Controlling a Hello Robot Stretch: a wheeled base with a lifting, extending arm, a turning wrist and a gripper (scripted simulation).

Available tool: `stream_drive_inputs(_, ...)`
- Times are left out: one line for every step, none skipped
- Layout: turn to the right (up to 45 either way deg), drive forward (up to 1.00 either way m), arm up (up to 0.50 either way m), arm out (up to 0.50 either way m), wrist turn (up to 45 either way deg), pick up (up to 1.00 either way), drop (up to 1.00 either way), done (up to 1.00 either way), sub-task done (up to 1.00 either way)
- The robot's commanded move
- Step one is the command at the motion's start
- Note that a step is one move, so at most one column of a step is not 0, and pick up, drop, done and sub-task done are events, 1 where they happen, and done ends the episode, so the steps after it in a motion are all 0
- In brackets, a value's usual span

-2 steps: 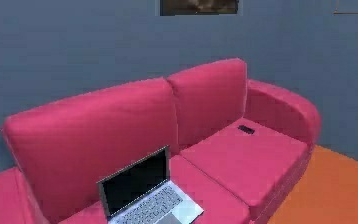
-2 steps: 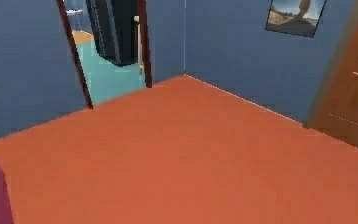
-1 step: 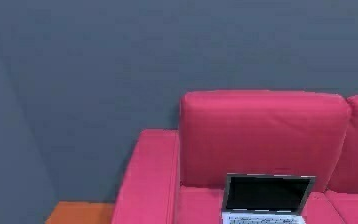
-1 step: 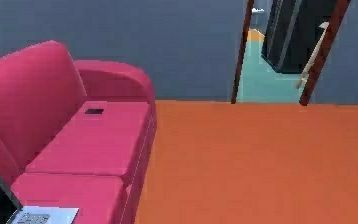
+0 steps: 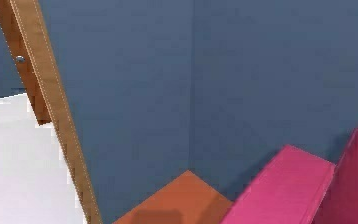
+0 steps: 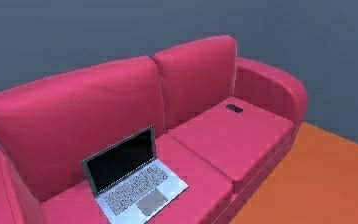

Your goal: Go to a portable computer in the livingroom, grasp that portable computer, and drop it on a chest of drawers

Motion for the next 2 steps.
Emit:
stream_drive_inputs(-9.0, 0.00, 0.00, 0.00, 0.0, 0.00, 0.00, 0.00, 0.00)
stream_drive_inputs(0.0, 0.00, 0.50, 0.00, 0.0, 0.00, 0.00, 0.00, 0.00)
